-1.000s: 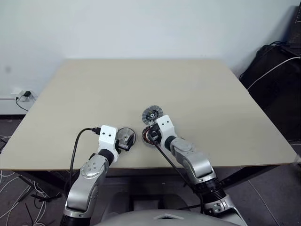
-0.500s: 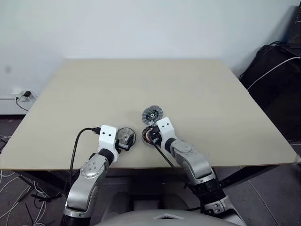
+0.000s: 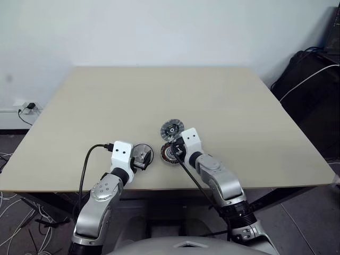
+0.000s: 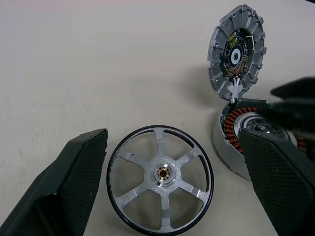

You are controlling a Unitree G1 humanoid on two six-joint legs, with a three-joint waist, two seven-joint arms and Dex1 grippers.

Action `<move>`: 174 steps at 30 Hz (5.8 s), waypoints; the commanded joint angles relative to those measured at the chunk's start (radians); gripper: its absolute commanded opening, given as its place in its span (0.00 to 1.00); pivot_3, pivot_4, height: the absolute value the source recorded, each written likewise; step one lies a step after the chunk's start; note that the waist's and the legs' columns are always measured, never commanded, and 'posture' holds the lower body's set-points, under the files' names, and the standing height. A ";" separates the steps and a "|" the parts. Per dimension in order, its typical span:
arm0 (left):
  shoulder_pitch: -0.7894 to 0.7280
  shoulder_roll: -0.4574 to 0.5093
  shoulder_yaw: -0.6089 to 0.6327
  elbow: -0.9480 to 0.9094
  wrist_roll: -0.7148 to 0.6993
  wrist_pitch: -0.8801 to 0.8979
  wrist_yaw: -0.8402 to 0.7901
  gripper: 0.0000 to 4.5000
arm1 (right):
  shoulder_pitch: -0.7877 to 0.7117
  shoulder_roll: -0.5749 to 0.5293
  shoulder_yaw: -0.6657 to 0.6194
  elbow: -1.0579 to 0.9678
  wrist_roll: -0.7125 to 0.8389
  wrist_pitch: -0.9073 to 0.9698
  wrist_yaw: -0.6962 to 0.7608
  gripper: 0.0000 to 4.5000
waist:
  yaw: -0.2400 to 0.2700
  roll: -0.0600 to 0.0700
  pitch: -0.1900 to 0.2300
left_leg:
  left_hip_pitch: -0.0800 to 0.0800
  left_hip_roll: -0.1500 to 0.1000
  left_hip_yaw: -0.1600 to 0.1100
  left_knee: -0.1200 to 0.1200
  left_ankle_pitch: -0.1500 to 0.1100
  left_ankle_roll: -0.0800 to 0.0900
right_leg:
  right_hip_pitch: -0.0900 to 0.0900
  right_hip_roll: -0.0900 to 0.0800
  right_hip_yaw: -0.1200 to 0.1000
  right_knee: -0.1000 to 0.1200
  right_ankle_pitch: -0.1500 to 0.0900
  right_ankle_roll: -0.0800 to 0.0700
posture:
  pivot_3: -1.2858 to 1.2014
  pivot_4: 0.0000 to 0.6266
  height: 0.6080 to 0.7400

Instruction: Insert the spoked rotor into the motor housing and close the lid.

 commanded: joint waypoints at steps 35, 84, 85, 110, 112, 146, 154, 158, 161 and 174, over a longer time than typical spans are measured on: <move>-0.016 -0.003 0.007 -0.012 0.003 -0.020 0.004 1.00 | -0.028 -0.031 0.073 -0.019 -0.056 0.100 0.050 0.01 | 0.000 -0.001 0.000 | 0.000 0.000 0.000 0.000 0.000 0.000 | 0.000 0.000 0.000 0.000 0.000 0.000 | 0.52 0.00 1.00; -0.010 -0.013 0.000 -0.012 0.003 -0.020 0.010 1.00 | -0.028 -0.049 0.106 -0.012 -0.054 0.124 0.072 0.01 | -0.001 -0.002 -0.002 | 0.000 0.000 0.000 0.000 0.000 0.000 | 0.000 0.000 0.000 0.000 0.000 0.000 | 0.52 0.00 1.00; -0.010 -0.013 0.000 -0.011 0.003 -0.020 0.010 1.00 | -0.026 -0.048 0.105 -0.013 -0.053 0.122 0.074 0.01 | -0.001 -0.003 -0.002 | 0.000 0.000 0.000 0.000 0.000 0.000 | 0.000 0.000 0.000 0.000 0.000 0.000 | 0.52 0.00 1.00; -0.007 -0.010 -0.007 -0.014 0.000 -0.015 0.003 1.00 | -0.035 -0.016 0.074 0.031 -0.049 0.019 0.042 0.01 | 0.000 -0.003 -0.002 | 0.000 0.000 0.000 0.000 0.000 0.000 | 0.000 0.000 0.000 0.000 0.000 0.000 | 0.52 0.00 1.00; -0.009 -0.010 -0.008 -0.013 0.000 -0.015 0.002 1.00 | -0.040 -0.015 0.072 0.053 -0.048 0.012 0.041 0.01 | -0.001 -0.003 -0.002 | 0.000 0.000 0.000 0.000 0.000 0.000 | 0.000 0.000 0.000 0.000 0.000 0.000 | 0.52 0.00 1.00; -0.016 -0.049 0.035 0.004 0.024 -0.063 0.055 1.00 | -0.036 -0.035 0.067 0.031 -0.019 -0.023 0.077 0.01 | -0.002 -0.004 -0.003 | 0.000 0.000 0.001 0.000 0.000 0.000 | 0.000 -0.001 0.000 0.000 0.001 0.001 | 0.52 0.00 1.00; -0.010 -0.052 0.039 0.002 0.023 -0.062 0.054 1.00 | -0.008 -0.082 0.046 0.096 -0.042 -0.007 0.067 0.01 | 0.001 -0.004 -0.003 | 0.000 0.000 0.001 0.000 0.000 0.000 | 0.000 -0.001 0.000 0.000 0.001 0.001 | 0.52 0.00 1.00; -0.011 -0.054 0.039 0.005 0.022 -0.062 0.053 1.00 | -0.015 -0.086 0.030 0.055 -0.027 -0.008 0.071 0.01 | 0.002 -0.005 -0.004 | 0.001 0.000 0.000 0.000 0.000 0.000 | 0.000 -0.001 0.000 0.000 0.000 0.002 | 0.52 0.00 1.00; -0.013 -0.056 0.036 0.008 0.022 -0.062 0.050 1.00 | -0.036 -0.066 0.028 0.016 -0.017 -0.023 0.070 0.01 | 0.002 -0.005 -0.004 | 0.000 0.000 0.000 0.000 0.000 0.000 | 0.000 -0.001 0.000 0.000 0.000 0.003 | 0.52 0.00 1.00; -0.012 -0.058 0.030 0.011 0.021 -0.060 0.044 1.00 | -0.024 -0.031 0.087 0.018 -0.032 -0.030 0.088 0.01 | 0.003 -0.005 -0.004 | 0.000 0.000 0.001 0.000 0.000 0.000 | 0.000 -0.002 0.000 -0.001 0.001 0.001 | 0.52 0.00 1.00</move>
